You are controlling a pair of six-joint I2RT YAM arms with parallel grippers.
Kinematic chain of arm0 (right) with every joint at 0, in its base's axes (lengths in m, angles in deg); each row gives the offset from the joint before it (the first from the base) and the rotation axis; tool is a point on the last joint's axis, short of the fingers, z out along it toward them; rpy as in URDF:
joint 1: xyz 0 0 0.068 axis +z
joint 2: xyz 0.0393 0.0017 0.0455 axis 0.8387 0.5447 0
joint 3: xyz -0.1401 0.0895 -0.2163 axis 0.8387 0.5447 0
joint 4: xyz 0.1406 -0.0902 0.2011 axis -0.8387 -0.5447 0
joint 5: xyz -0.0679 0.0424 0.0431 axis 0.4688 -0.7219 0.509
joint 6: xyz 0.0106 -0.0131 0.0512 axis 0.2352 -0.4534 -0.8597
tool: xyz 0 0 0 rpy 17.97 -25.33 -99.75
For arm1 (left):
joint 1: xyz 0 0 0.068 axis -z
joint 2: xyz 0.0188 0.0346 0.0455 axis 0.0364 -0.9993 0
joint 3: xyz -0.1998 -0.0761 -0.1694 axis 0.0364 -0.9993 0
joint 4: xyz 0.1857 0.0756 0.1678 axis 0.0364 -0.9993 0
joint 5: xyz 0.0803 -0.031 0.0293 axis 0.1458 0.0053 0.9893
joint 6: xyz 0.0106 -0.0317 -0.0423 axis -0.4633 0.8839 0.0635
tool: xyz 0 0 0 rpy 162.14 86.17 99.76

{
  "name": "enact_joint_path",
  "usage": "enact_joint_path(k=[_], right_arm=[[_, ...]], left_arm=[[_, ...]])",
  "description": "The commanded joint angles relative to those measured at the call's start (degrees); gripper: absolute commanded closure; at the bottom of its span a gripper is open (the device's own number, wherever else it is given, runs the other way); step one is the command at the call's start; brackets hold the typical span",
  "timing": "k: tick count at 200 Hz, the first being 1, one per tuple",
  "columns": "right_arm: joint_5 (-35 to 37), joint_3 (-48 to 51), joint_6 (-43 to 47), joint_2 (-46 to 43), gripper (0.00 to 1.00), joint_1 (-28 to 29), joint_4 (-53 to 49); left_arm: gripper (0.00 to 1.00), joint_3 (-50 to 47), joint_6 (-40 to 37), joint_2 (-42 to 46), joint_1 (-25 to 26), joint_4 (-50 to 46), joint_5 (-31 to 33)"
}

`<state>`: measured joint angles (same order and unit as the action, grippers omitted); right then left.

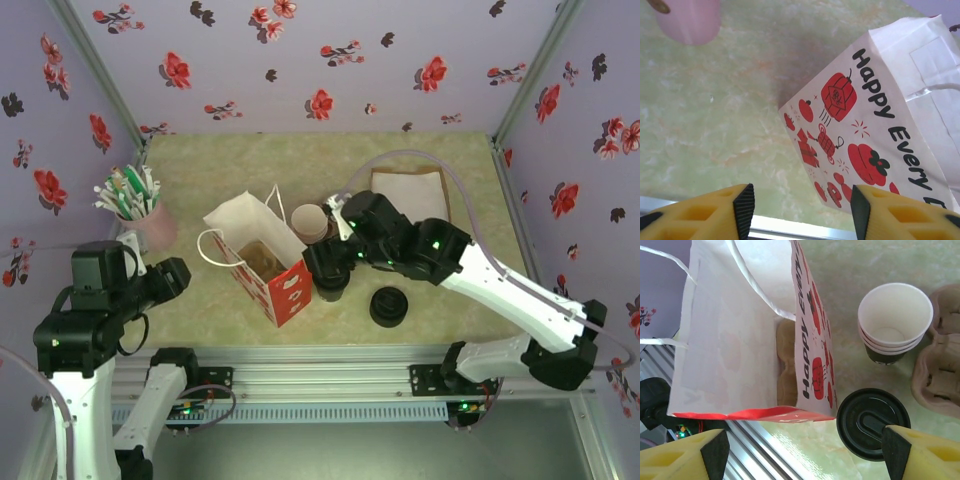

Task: Pack the takeout coffee

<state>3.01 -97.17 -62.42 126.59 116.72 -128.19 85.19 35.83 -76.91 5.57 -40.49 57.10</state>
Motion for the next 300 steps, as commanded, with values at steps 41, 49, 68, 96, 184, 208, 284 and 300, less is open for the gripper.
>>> enact_joint_path(k=[41, 49, 68, 96, 184, 208, 284, 300], right_arm=[[-5.14, 14.53, -1.63, -6.87, 0.20, -0.40, 10.00], [-5.34, 15.94, -1.62, -6.97, 0.20, -0.33, 10.74], [-5.32, 19.47, -1.50, -7.00, 0.21, -0.37, 12.94], [-5.77, 22.90, -1.33, -6.37, 0.27, -0.31, 15.85], [-2.84, 20.80, -0.44, 1.33, 0.31, 0.28, 20.37], [-1.43, 18.66, -0.10, 3.79, 0.32, 0.38, 20.04], [-0.03, 13.04, 1.56, 10.60, 0.32, 0.49, 19.39], [0.37, 11.71, 2.00, 11.98, 0.32, 0.44, 19.00]], left_arm=[[0.57, -7.75, 3.45, 2.27, 0.21, -1.34, -6.26], [0.58, -9.32, 3.89, 2.30, 0.21, -0.21, -7.53], [0.60, -13.01, 5.54, 2.02, 0.20, 3.42, -9.89], [0.63, -17.52, 8.14, 1.14, 0.25, 9.80, -14.10], [0.65, -23.36, 10.91, -3.52, 0.48, 26.00, -15.85], [0.65, -24.46, 11.75, -4.59, 0.47, 30.76, -15.37], [0.66, -25.04, 10.89, -9.32, -0.04, 38.94, -11.84], [0.66, -24.63, 10.41, -10.61, -0.44, 39.93, -11.38]])
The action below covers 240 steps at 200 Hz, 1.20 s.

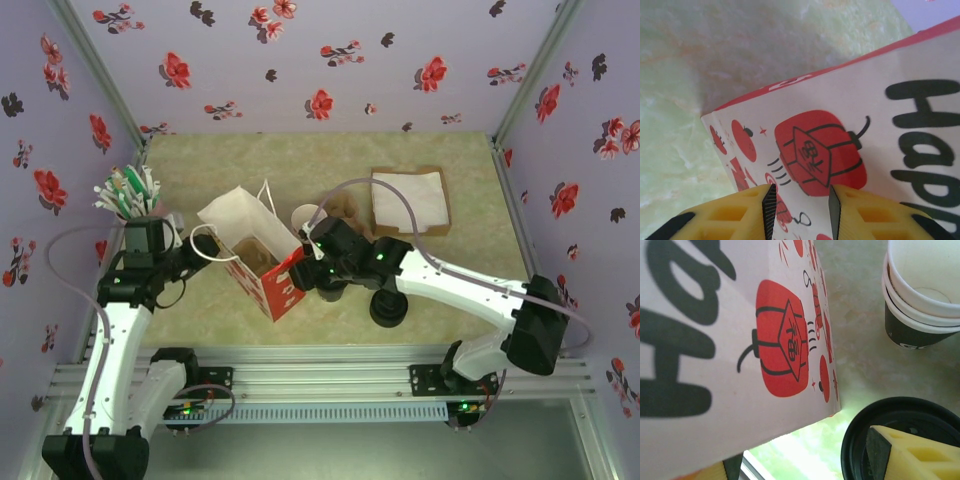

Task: Pack the takeout coffee

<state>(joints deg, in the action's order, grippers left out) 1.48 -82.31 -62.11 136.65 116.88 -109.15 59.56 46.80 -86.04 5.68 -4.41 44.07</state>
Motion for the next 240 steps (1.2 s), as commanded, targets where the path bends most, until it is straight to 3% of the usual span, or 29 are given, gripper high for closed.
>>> enact_joint_path(k=[1, 46, 87, 132, 188, 226, 240], right_arm=[[1.90, -3.15, 1.69, 1.93, 0.32, 0.29, -0.04], [4.35, -7.61, 2.28, 5.79, 0.32, 0.14, -3.50], [3.27, -8.47, 1.56, 3.91, 0.30, 0.40, -6.32], [3.78, -6.77, -1.03, -1.61, 0.24, 0.86, -11.58], [9.76, -6.16, -5.62, -5.38, 0.19, 0.52, -20.92], [9.93, -7.47, -9.23, -4.13, 0.14, -2.92, -25.25], [10.04, -8.82, -9.99, -2.97, 0.07, -3.61, -26.81]], left_arm=[[0.66, 1.01, -0.59, -1.53, -0.58, 3.89, 1.66], [0.66, 1.23, -1.22, -3.45, -1.72, 5.69, 1.75], [0.62, 2.03, -2.02, -1.35, -2.31, 2.49, 1.72], [0.38, 4.16, -3.23, 0.95, -2.45, -3.52, 1.84], [0.18, 6.95, -5.35, 5.17, -2.45, -13.19, 4.43], [0.12, 9.16, -6.94, 7.02, -2.43, -17.72, 8.70], [0.12, 9.12, -7.21, 7.46, -2.45, -17.88, 9.51]])
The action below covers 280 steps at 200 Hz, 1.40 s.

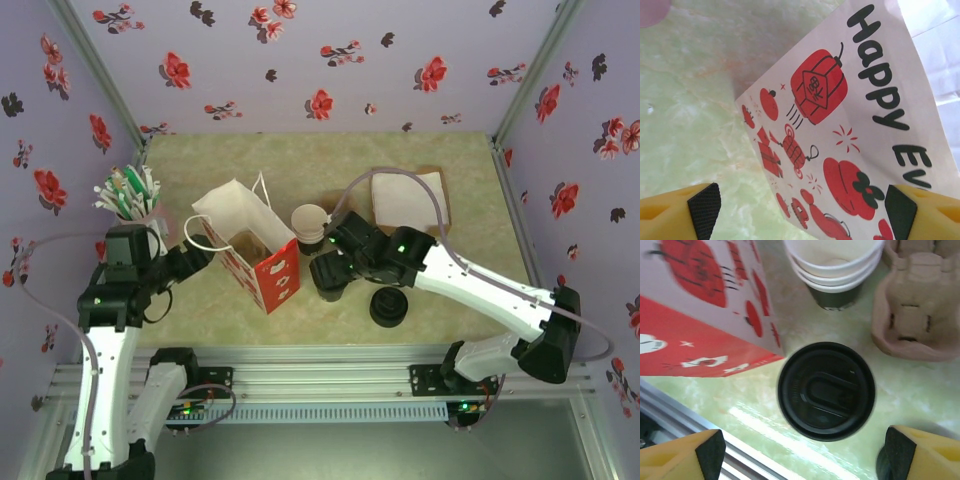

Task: Pack the takeout coffee

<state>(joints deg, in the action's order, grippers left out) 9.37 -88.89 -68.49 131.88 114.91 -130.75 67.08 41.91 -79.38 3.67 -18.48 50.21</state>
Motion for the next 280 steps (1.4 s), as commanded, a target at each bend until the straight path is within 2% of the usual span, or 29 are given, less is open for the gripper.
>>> enact_joint_path(k=[1, 8, 45, 60, 89, 120, 164, 280], right_arm=[[2.16, -2.33, -3.61, 1.84, 0.07, -1.70, -5.39], [2.47, -3.00, -4.03, 2.46, 0.01, -1.82, -6.15], [8.96, -7.70, -7.40, 6.90, 0.01, -2.14, -12.02], [9.71, -9.85, -7.74, 8.80, 0.01, -2.16, -14.06], [6.40, -10.44, -5.33, 10.54, 0.01, -2.14, -11.44], [-0.98, -11.39, -1.93, 13.30, 0.03, -2.57, -10.08], [-2.37, -15.95, -1.54, 18.54, 0.12, -2.59, -14.70], [-3.10, -18.04, -1.13, 24.05, 0.15, -2.52, -17.12]], left_arm=[[0.12, 1.59, -2.31, 0.79, -0.44, -3.80, 3.40], [0.12, 1.49, -2.66, 0.79, -0.44, -3.79, 3.83], [0.09, 1.13, -2.93, 0.70, -0.44, -3.20, 4.75], [0.01, 1.01, -3.02, 0.69, -0.42, -2.87, 4.75], [0.01, 0.69, -3.45, 0.66, -0.44, -2.74, 4.75], [0.01, 0.70, -3.75, 1.06, -0.44, -2.80, 4.66], [0.01, 0.54, -4.14, 1.05, -0.49, -2.75, 4.57], [0.01, -0.09, -4.32, 1.29, -0.44, -2.32, 4.40]])
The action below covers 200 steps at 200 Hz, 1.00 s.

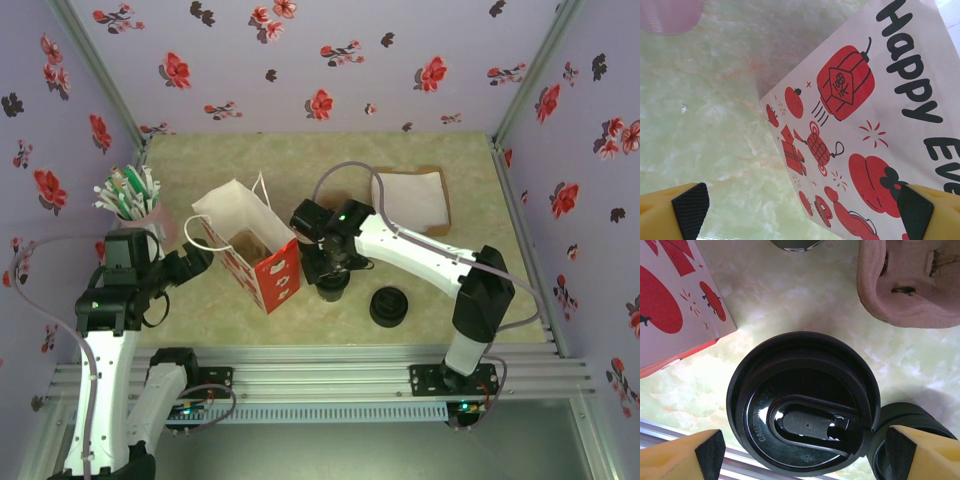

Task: Pack the takeout coffee

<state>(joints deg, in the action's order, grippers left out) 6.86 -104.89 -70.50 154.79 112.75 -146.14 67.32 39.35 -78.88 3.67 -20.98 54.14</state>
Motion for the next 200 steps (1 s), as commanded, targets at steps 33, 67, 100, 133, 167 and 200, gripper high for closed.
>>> enact_joint_path(k=[33, 67, 100, 133, 167, 200], right_arm=[[-0.06, -2.24, 1.11, 2.29, 0.14, -0.35, -1.86], [0.42, -2.53, 1.48, 3.22, 0.13, -0.38, -1.78], [0.70, -2.59, 1.76, 3.93, 0.13, -0.43, -1.78], [0.74, -2.60, 1.96, 4.03, 0.13, -0.88, -1.74], [0.68, -2.59, 2.10, 4.32, 0.13, -1.34, -1.52], [0.37, -2.68, 2.20, 4.51, 0.14, -1.39, -1.27]], left_arm=[[0.01, -0.31, -1.74, 0.90, -0.44, 0.09, 0.38], [0.01, -0.25, -1.70, 0.99, -0.44, -0.09, 0.36], [0.01, -0.07, -1.78, 1.24, -0.44, -0.37, 0.38], [0.01, -0.07, -1.75, 1.26, -0.44, -0.35, 0.38], [0.01, -0.07, -1.83, 1.21, -0.44, -0.44, 0.34], [0.01, -0.10, -1.80, 1.34, -0.44, -0.45, 0.44]])
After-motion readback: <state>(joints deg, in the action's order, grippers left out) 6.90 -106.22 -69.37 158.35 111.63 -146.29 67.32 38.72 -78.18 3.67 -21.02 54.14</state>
